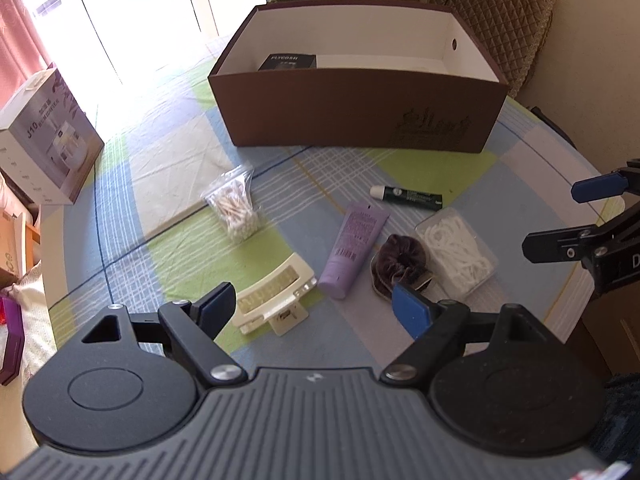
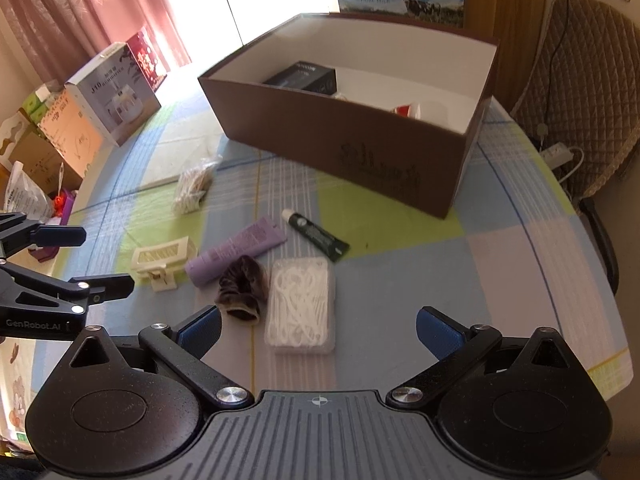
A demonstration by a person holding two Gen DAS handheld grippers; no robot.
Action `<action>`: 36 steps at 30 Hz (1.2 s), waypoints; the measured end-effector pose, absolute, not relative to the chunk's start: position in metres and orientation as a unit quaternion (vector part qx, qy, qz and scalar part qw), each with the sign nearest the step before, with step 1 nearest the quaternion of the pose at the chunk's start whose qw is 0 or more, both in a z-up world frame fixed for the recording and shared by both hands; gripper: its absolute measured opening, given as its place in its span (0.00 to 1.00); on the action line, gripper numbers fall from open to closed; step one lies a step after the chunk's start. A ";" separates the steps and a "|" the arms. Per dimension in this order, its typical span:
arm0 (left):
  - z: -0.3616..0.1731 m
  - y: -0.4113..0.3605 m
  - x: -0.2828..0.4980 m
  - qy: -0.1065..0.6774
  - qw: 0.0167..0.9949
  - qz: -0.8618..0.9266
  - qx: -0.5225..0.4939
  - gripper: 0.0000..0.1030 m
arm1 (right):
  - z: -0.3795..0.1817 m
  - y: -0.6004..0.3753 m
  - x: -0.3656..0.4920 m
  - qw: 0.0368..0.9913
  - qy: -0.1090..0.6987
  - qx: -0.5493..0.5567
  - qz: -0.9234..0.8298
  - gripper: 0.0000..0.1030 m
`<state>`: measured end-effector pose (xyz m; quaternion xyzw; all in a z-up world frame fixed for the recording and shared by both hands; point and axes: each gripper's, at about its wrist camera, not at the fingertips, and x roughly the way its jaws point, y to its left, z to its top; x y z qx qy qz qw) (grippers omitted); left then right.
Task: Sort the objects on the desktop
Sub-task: 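Withdraw both tools from the brown box back over the remaining items, then grasp the cream hair clip with the left tool while the right tool grasps the floss-pick box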
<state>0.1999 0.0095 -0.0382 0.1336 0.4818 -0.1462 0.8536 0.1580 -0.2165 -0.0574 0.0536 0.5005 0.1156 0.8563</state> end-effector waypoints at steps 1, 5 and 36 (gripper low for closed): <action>-0.040 0.011 0.199 0.485 0.852 -0.145 0.134 0.81 | -0.060 -0.217 0.158 0.855 0.503 0.054 0.116 0.98; -0.046 0.014 0.200 0.495 0.847 -0.141 0.131 0.81 | -0.071 -0.216 0.161 0.848 0.516 0.055 0.113 0.98; -0.082 0.031 0.215 0.523 0.833 -0.130 0.126 0.80 | -0.126 -0.187 0.182 0.840 0.527 0.006 0.131 0.81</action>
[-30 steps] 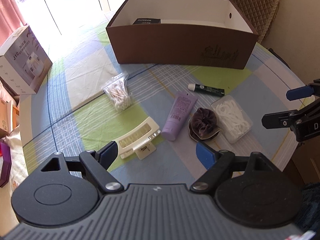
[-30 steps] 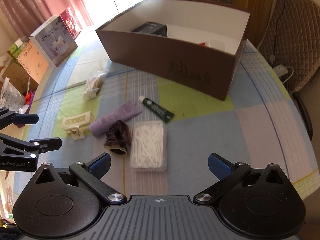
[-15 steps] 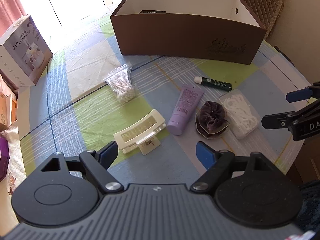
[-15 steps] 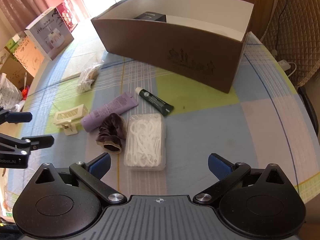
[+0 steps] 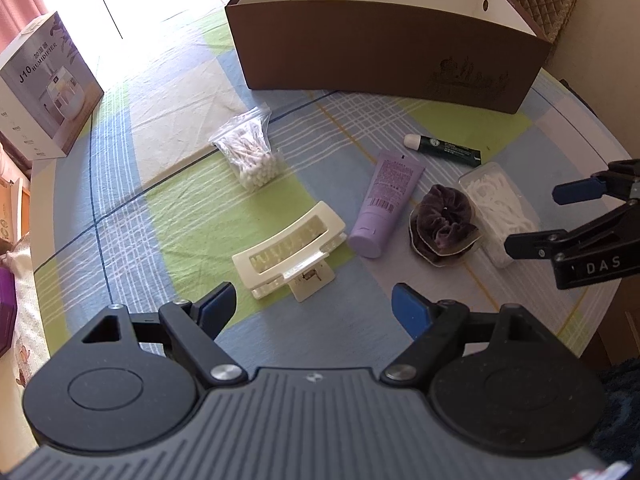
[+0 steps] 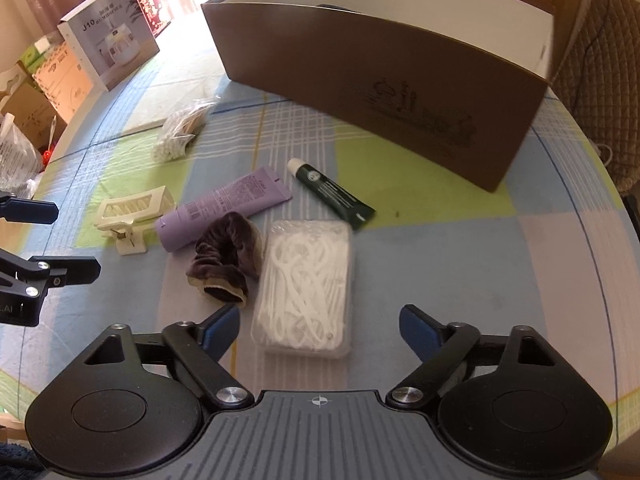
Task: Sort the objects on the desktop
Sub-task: 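Grasp the cream hair clip with the left tool while the right tool grasps the floss-pick box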
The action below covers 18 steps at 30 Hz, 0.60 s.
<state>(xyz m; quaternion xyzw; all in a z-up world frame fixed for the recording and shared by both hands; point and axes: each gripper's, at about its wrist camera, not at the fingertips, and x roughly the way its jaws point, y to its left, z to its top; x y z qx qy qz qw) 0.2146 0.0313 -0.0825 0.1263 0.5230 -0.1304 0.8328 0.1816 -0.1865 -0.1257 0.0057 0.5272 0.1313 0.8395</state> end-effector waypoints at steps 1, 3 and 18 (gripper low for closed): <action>-0.084 0.032 0.215 0.524 0.832 -0.130 0.127 0.80 | -0.128 -0.185 0.183 0.839 0.528 0.003 0.133 0.80; -0.086 0.033 0.217 0.527 0.830 -0.129 0.128 0.80 | -0.133 -0.180 0.185 0.836 0.533 -0.004 0.134 0.79; -0.104 0.040 0.234 0.529 0.815 -0.156 0.175 0.80 | -0.144 -0.205 0.180 0.831 0.549 -0.003 0.091 0.54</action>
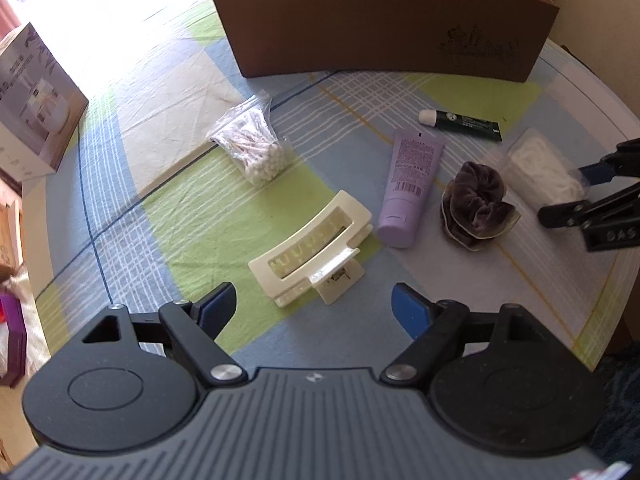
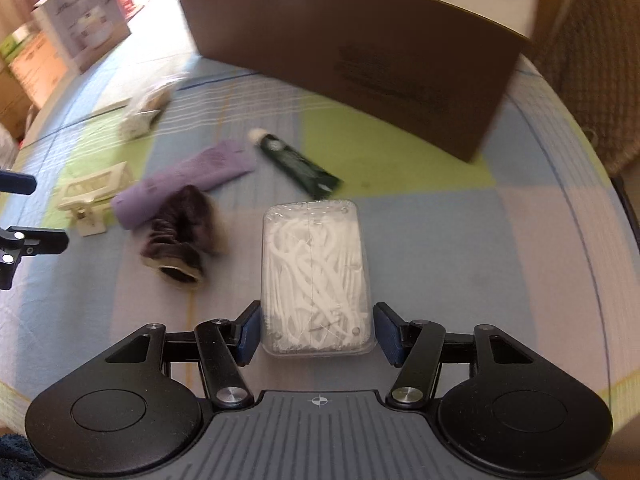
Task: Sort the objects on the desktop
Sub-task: 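Grasp the cream hair clip with the left tool while the right tool grasps the floss-pick box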
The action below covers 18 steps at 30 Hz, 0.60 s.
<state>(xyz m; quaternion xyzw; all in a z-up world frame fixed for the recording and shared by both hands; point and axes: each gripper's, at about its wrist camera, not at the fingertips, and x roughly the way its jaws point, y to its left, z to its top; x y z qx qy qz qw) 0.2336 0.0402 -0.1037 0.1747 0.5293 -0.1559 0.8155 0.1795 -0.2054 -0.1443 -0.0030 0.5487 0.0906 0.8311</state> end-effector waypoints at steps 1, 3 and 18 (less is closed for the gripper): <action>-0.106 0.040 0.235 0.529 0.814 -0.161 0.179 0.80 | -0.144 -0.211 0.178 0.831 0.550 0.002 0.083 0.54; -0.110 0.040 0.238 0.526 0.812 -0.169 0.191 0.79 | -0.144 -0.221 0.176 0.832 0.551 0.012 0.066 0.54; -0.119 0.032 0.247 0.535 0.798 -0.221 0.170 0.47 | -0.141 -0.255 0.163 0.833 0.551 0.050 0.006 0.54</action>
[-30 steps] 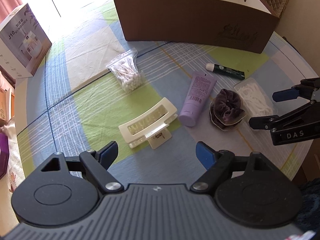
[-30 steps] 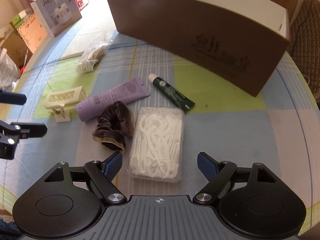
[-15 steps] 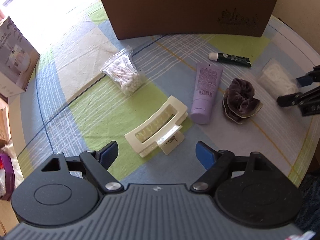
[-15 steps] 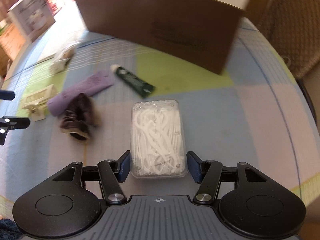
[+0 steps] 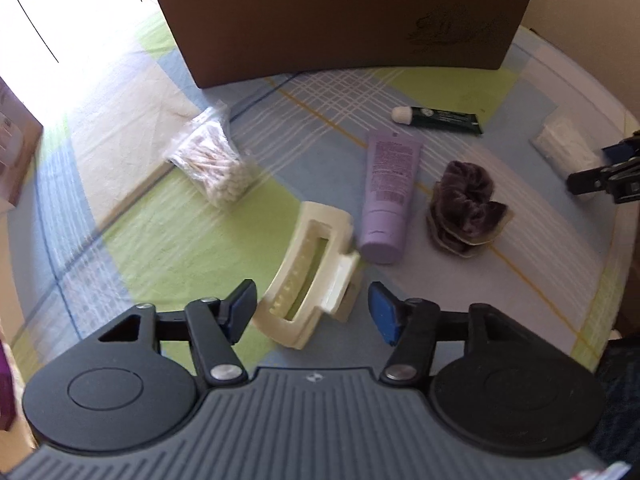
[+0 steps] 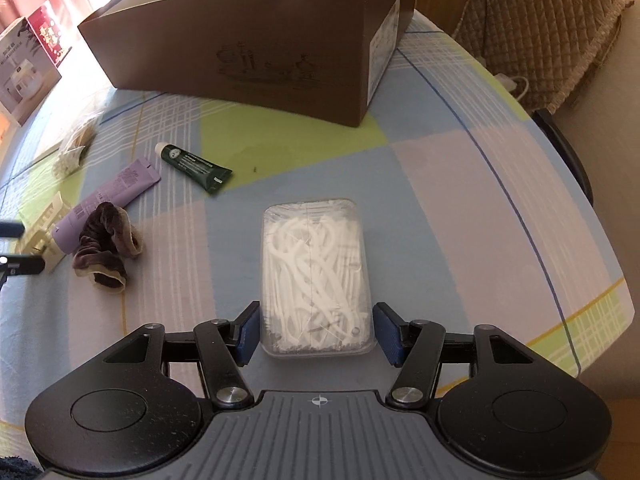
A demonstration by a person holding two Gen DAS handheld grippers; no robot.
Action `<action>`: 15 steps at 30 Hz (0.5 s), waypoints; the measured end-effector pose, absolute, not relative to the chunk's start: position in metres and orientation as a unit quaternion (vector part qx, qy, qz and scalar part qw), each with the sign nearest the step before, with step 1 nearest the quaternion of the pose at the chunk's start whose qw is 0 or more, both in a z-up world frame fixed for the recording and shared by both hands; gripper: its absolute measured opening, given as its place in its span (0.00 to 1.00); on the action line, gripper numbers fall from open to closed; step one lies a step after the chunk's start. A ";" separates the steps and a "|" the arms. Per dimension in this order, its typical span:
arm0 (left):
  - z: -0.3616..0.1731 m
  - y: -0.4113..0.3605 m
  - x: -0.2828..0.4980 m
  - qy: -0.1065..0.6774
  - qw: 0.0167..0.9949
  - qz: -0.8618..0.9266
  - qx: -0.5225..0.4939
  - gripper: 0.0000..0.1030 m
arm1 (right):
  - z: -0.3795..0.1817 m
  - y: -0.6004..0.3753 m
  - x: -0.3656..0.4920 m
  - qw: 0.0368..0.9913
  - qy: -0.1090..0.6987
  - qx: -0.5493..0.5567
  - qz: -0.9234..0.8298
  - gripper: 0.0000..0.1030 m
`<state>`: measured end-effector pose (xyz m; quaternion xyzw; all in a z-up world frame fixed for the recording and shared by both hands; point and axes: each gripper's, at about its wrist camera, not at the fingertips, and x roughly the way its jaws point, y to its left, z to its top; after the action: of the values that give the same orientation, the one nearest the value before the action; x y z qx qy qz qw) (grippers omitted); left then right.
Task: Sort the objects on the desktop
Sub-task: 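Grasp the cream hair clip with the left tool while the right tool grasps the floss-pick box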
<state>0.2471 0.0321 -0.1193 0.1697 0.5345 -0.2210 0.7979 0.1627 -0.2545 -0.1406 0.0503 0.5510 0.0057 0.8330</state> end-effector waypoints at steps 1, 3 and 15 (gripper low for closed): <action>-0.120 0.031 0.246 0.546 0.792 -0.224 0.156 0.45 | -0.141 -0.255 0.162 0.833 0.551 0.051 0.005 0.54; -0.124 0.029 0.242 0.561 0.786 -0.222 0.137 0.44 | -0.141 -0.254 0.162 0.832 0.552 0.052 0.004 0.54; -0.133 0.023 0.253 0.555 0.805 -0.178 0.111 0.44 | -0.141 -0.257 0.159 0.832 0.552 0.053 0.002 0.55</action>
<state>0.2529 0.0233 -0.1327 0.1112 0.5550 -0.1779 0.8049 0.1591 -0.2569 -0.1408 0.0531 0.5516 0.0019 0.8324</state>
